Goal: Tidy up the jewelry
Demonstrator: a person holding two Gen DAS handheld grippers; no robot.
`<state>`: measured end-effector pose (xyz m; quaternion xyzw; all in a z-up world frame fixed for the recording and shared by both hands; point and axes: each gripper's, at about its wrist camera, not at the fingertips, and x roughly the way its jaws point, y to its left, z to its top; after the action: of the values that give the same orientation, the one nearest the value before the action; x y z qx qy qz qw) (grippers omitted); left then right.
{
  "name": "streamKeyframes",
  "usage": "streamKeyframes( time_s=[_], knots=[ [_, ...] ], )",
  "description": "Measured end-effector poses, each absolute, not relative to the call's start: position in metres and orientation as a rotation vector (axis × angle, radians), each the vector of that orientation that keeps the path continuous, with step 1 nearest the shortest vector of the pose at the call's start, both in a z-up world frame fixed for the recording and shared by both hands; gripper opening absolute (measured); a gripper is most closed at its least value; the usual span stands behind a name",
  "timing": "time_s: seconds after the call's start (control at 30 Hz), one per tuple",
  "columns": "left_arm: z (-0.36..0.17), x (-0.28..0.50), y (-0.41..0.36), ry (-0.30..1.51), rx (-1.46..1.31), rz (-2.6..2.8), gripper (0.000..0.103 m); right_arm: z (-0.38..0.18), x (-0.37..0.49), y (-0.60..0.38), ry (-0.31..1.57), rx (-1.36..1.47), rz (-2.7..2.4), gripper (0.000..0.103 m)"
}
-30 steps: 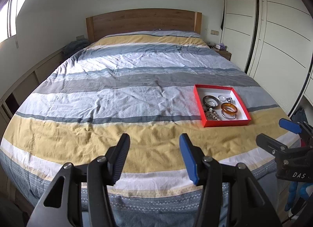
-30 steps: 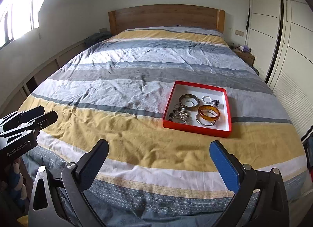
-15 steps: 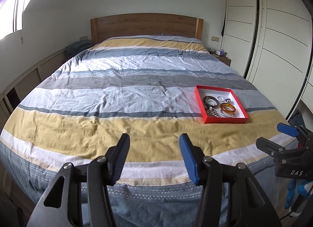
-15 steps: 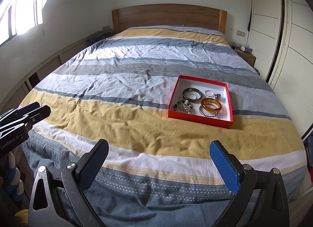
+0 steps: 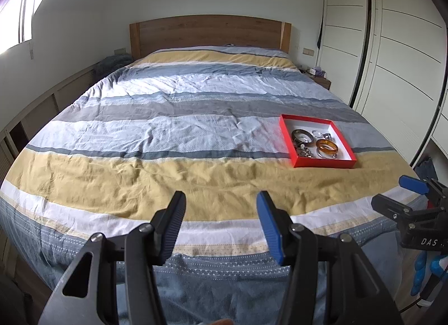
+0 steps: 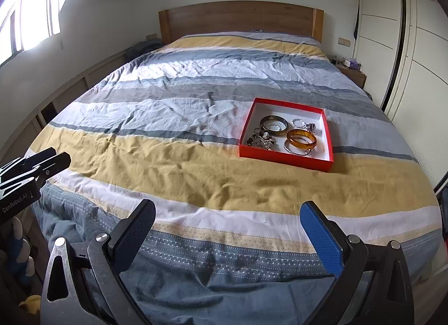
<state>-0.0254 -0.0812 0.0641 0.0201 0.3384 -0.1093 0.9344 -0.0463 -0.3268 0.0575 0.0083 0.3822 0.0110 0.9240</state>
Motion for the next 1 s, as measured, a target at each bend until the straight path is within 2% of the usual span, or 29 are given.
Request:
streamKeyframes(
  time_s=[1.0],
  knots=[
    [0.027,-0.010,-0.091,0.794,0.065,-0.238,0.051,0.022,-0.033,-0.339,0.847,0.030,-0.016,0.103]
  ],
)
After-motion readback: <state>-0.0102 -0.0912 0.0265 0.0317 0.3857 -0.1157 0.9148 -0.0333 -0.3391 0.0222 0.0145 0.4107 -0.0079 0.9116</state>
